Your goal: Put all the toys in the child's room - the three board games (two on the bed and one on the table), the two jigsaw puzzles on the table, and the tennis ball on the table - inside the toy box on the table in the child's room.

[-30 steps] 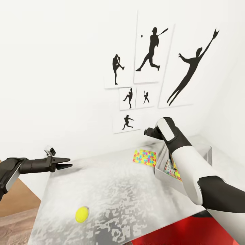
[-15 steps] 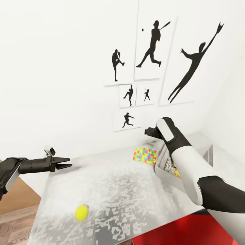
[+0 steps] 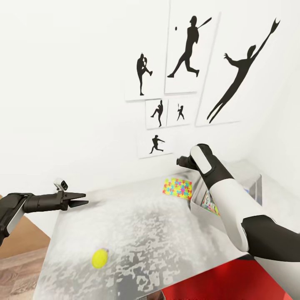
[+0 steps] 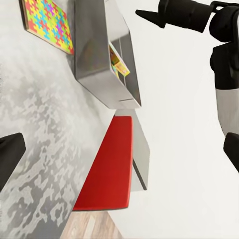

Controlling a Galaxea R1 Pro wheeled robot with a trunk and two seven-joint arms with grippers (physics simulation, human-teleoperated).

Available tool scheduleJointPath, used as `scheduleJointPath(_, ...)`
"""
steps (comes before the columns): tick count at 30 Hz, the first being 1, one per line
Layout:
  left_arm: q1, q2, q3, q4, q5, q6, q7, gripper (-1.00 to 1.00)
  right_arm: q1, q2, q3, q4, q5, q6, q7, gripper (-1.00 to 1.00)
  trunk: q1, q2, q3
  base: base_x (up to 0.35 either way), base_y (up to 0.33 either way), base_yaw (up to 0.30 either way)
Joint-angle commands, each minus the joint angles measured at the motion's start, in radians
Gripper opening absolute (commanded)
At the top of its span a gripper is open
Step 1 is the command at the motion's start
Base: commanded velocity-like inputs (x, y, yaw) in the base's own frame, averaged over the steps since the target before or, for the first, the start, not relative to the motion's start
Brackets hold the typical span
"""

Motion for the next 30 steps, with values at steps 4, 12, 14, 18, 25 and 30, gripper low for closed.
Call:
scheduleJointPath(4, -0.001, 0.001, -0.003, 0.0, 0.001, 0.011, -0.005, 1.0, -0.001, 0.0, 0.003, -0.001, -0.01, 0.001, -0.01, 1.0, 0.001, -0.002, -0.009, 0.0, 0.0, 0.0)
scheduleJointPath(12, -0.001, 0.002, -0.003, 0.0, 0.001, 0.011, -0.005, 1.0, -0.004, 0.0, 0.003, -0.003, -0.01, 0.001, -0.01, 1.0, 0.001, -0.002, -0.022, 0.0, 0.0, 0.0)
scheduleJointPath(14, -0.001, 0.002, -0.002, 0.0, 0.001, 0.011, -0.005, 1.0, -0.008, -0.001, 0.003, -0.004, -0.01, 0.001, -0.01, 1.0, 0.001, -0.002, -0.025, 0.0, 0.0, 0.0)
scheduleJointPath(18, -0.001, 0.002, -0.002, 0.0, 0.001, 0.011, -0.005, 1.0, -0.019, -0.004, 0.003, -0.004, -0.011, 0.002, -0.01, 1.0, 0.001, -0.002, -0.031, 0.0, 0.0, 0.0)
scheduleJointPath(25, -0.002, 0.003, -0.002, 0.0, 0.001, 0.011, -0.005, 1.0, -0.024, -0.001, 0.003, -0.004, -0.012, 0.002, -0.01, 1.0, 0.001, -0.002, -0.043, 0.0, 0.0, 0.0)
scheduleJointPath(30, -0.003, 0.003, 0.001, 0.0, 0.001, 0.011, -0.005, 1.0, -0.025, 0.001, 0.003, -0.004, -0.012, 0.002, -0.01, 1.0, 0.001, -0.002, -0.051, 0.0, 0.0, 0.0)
